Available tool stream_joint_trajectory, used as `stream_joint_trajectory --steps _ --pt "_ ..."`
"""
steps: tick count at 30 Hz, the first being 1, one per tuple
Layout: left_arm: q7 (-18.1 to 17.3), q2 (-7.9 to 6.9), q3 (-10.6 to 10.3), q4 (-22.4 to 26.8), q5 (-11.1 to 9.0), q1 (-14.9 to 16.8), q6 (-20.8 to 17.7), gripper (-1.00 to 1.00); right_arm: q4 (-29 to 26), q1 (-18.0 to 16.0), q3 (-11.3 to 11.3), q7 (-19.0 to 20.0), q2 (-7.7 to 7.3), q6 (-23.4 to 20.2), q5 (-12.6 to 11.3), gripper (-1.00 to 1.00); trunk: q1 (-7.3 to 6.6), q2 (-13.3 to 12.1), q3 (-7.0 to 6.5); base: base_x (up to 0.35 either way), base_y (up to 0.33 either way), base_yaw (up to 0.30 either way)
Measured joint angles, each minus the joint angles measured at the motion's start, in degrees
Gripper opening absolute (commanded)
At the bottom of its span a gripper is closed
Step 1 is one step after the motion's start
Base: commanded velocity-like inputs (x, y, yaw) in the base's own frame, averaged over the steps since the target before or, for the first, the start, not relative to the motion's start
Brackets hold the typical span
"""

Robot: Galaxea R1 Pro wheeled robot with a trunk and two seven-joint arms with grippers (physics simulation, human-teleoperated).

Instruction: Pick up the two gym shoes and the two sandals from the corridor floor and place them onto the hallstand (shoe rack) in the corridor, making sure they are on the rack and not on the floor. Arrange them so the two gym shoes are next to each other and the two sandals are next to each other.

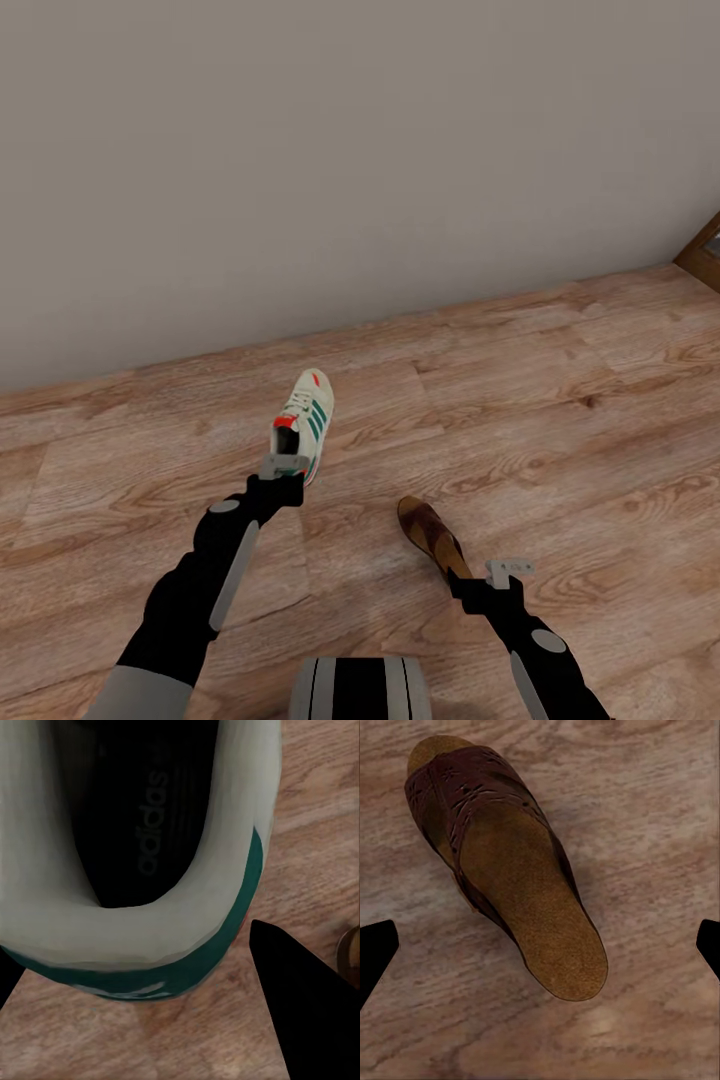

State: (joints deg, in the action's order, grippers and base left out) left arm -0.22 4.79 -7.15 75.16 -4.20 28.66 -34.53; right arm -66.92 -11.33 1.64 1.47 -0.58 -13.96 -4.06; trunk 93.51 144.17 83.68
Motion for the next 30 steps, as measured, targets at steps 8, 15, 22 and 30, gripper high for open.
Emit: stream_joint_trajectory --steps 8,15,22,30 --pt "-0.05 -0.49 -0.01 -0.47 -0.06 -0.11 1.38 -1.00 0.61 0.00 0.11 -0.01 0.01 0.00 -0.08 1.00 0.00 0.00 0.00 0.000 0.000 0.000" --pt "-0.07 -0.50 -0.02 -0.47 -0.04 -0.11 1.46 -1.00 0.62 0.01 0.11 -0.06 0.01 -0.02 -0.07 1.00 -0.02 0.00 0.00 0.097 -0.144 0.000" --pt "-0.07 -0.50 -0.08 -0.44 -0.10 -0.12 1.44 -1.00 0.64 0.00 0.18 0.06 -0.06 0.00 0.07 1.00 0.00 0.00 0.00 0.086 -0.094 0.000" --pt "-0.07 -0.50 -0.05 -0.43 -0.13 -0.12 1.43 -1.00 0.45 0.00 0.29 -0.04 -0.04 0.05 0.25 1.00 0.00 0.00 0.00 0.004 -0.004 0.000"
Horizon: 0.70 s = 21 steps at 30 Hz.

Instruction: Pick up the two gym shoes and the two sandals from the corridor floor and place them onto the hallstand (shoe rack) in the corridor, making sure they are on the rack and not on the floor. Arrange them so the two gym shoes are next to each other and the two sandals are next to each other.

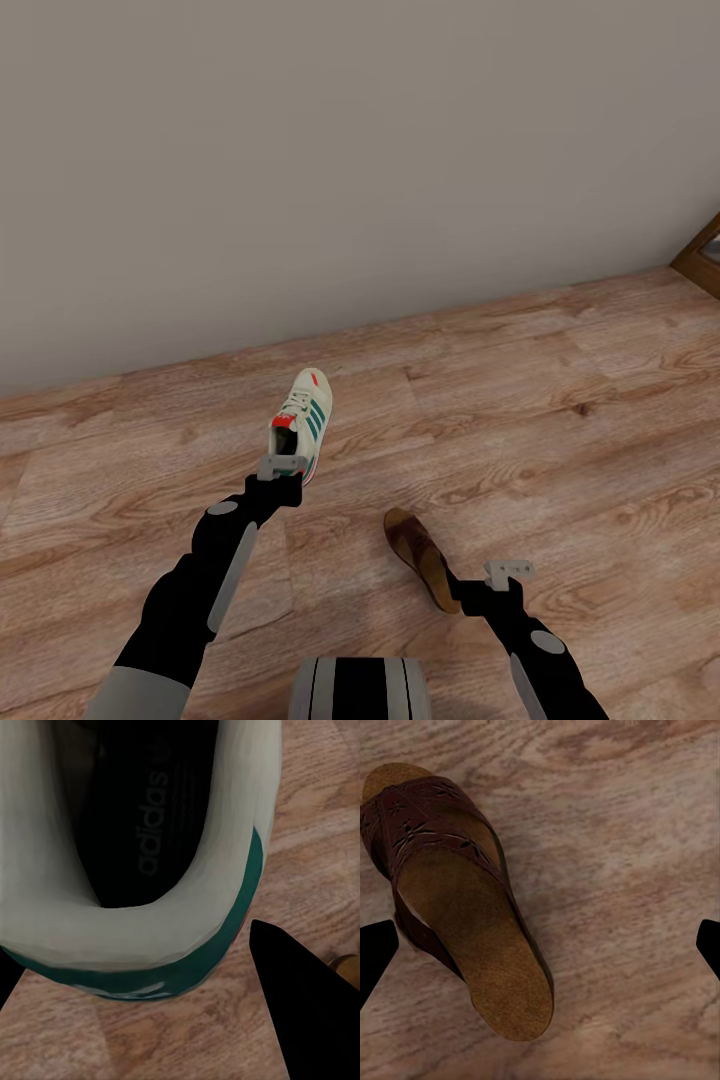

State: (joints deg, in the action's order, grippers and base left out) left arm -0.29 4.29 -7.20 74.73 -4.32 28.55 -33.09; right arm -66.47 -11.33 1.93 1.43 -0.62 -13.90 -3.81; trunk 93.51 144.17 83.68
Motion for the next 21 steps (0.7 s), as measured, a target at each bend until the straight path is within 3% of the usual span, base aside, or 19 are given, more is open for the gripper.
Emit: stream_joint_trajectory --steps 16,21 --pt "-0.07 0.00 0.04 0.09 0.01 0.00 -0.26 -1.00 1.00 0.00 -0.06 0.46 -0.62 -0.33 1.56 1.00 0.00 0.00 0.00 0.000 0.000 0.000" --pt "-0.06 0.00 0.04 0.09 0.01 0.00 -0.26 -1.00 5.13 -0.12 -0.01 5.50 -0.72 -0.44 2.10 1.00 0.00 0.00 0.00 0.000 0.000 0.000"
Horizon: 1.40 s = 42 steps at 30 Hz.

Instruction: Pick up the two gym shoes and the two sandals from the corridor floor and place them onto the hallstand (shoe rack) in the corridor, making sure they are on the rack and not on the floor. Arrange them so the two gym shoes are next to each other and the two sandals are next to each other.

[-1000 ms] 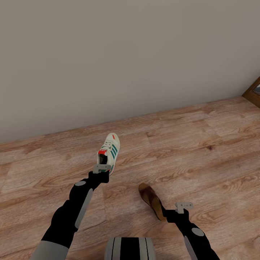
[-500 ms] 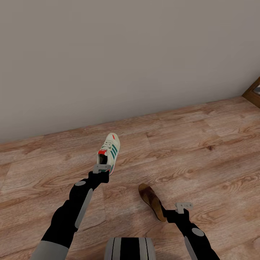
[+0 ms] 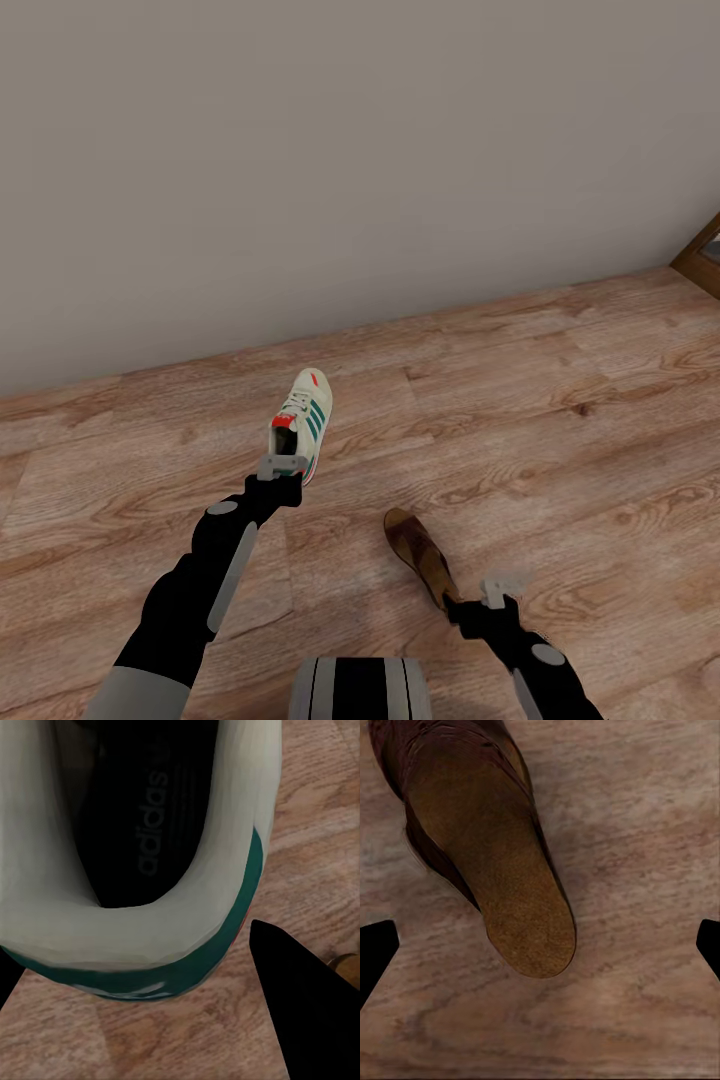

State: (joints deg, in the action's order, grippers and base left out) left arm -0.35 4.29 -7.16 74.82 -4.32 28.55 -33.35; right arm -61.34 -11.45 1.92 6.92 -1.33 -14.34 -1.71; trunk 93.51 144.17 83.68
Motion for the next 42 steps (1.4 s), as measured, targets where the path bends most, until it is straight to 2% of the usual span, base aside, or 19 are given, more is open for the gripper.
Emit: stream_joint_trajectory --steps 4,13,24,30,32,37,42 --pt "0.03 0.00 0.00 0.00 0.04 0.00 0.00 -1.00 2.55 -0.20 -0.02 3.20 -0.02 -0.01 0.91 1.00 0.00 0.00 0.00 0.000 0.000 0.000" --pt "0.04 0.00 -0.06 0.00 0.10 0.00 0.12 -1.00 4.78 -0.57 -0.04 4.34 0.02 -0.04 5.67 1.00 0.00 0.00 0.00 0.000 0.000 0.000" --pt "-0.02 0.24 -0.19 0.44 0.11 0.82 0.16 -1.00 4.67 -0.57 -0.30 4.12 0.02 -0.04 6.23 1.00 0.00 0.00 0.00 0.000 0.000 0.000" --pt "0.03 0.85 -0.40 3.44 0.11 4.56 -0.33 -1.00 4.59 -0.60 -0.41 3.93 -0.01 0.08 6.24 1.00 0.00 0.00 0.00 0.000 0.000 0.000" --pt "0.05 0.92 -0.48 5.71 0.06 6.31 -1.50 -1.00 4.68 -1.01 -0.44 3.86 -0.02 0.17 6.19 1.00 -0.01 0.00 -0.01 0.000 0.000 0.000" --pt "0.03 0.96 -0.60 10.50 0.09 8.86 -7.38 -1.00 5.99 -5.73 -0.47 3.79 0.03 0.31 6.16 1.00 0.00 0.00 -0.01 0.000 0.000 0.000" --pt "0.04 0.96 -0.62 12.50 0.15 9.78 -9.04 -1.00 8.50 -7.47 -0.43 3.84 0.05 0.32 6.16 1.00 0.00 0.00 0.00 0.000 0.000 0.000"
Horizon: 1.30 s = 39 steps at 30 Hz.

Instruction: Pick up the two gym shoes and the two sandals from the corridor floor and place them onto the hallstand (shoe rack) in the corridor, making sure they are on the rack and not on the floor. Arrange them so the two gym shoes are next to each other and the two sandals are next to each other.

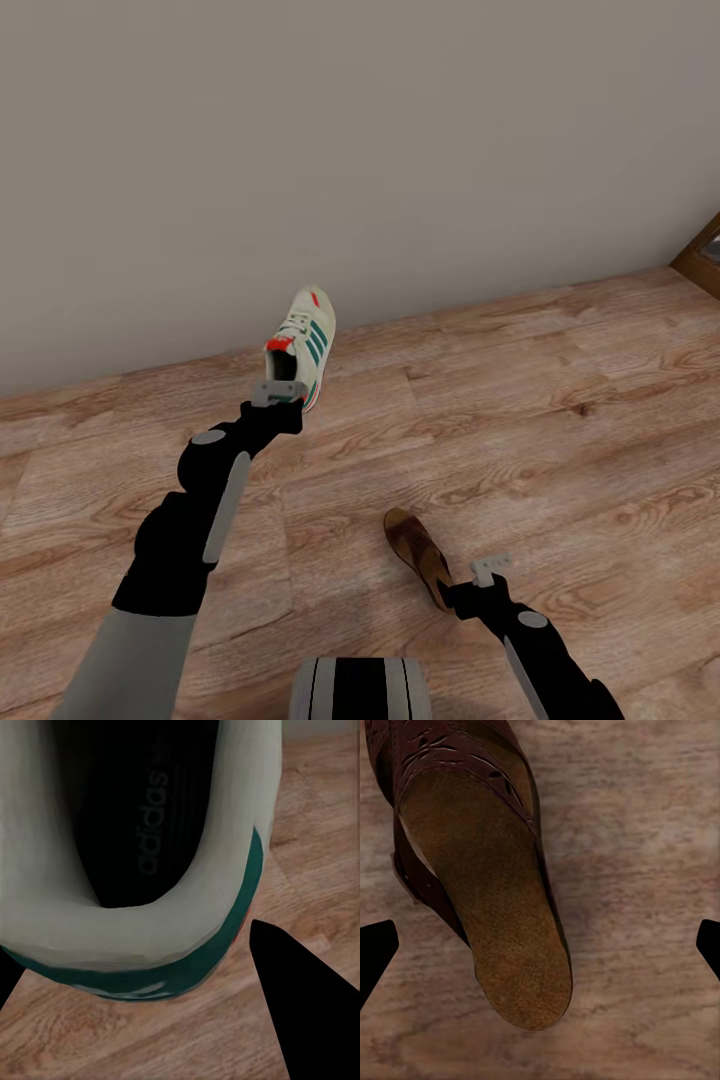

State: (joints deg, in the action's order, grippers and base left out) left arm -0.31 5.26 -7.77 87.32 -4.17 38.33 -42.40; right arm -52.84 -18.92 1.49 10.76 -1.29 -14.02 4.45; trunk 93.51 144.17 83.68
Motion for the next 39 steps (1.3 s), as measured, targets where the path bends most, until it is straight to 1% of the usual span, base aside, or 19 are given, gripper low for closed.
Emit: stream_joint_trajectory --steps 18,29,39 --pt "-0.02 0.00 -0.08 0.25 -0.08 0.14 -0.20 -1.00 0.39 -0.21 0.28 0.07 0.20 0.01 0.07 1.00 0.00 0.00 0.00 0.000 0.000 0.000" --pt "-0.02 0.00 -0.58 0.19 -0.07 0.14 -0.20 -1.00 0.39 -0.22 0.38 0.04 0.25 0.06 0.08 1.00 0.29 0.14 2.43 0.000 0.000 0.000" --pt "-0.02 0.00 -0.69 0.19 -0.08 0.14 -0.20 -1.00 0.39 -0.21 0.39 0.04 0.19 0.07 0.08 1.00 0.28 0.15 2.44 0.000 0.000 0.000"
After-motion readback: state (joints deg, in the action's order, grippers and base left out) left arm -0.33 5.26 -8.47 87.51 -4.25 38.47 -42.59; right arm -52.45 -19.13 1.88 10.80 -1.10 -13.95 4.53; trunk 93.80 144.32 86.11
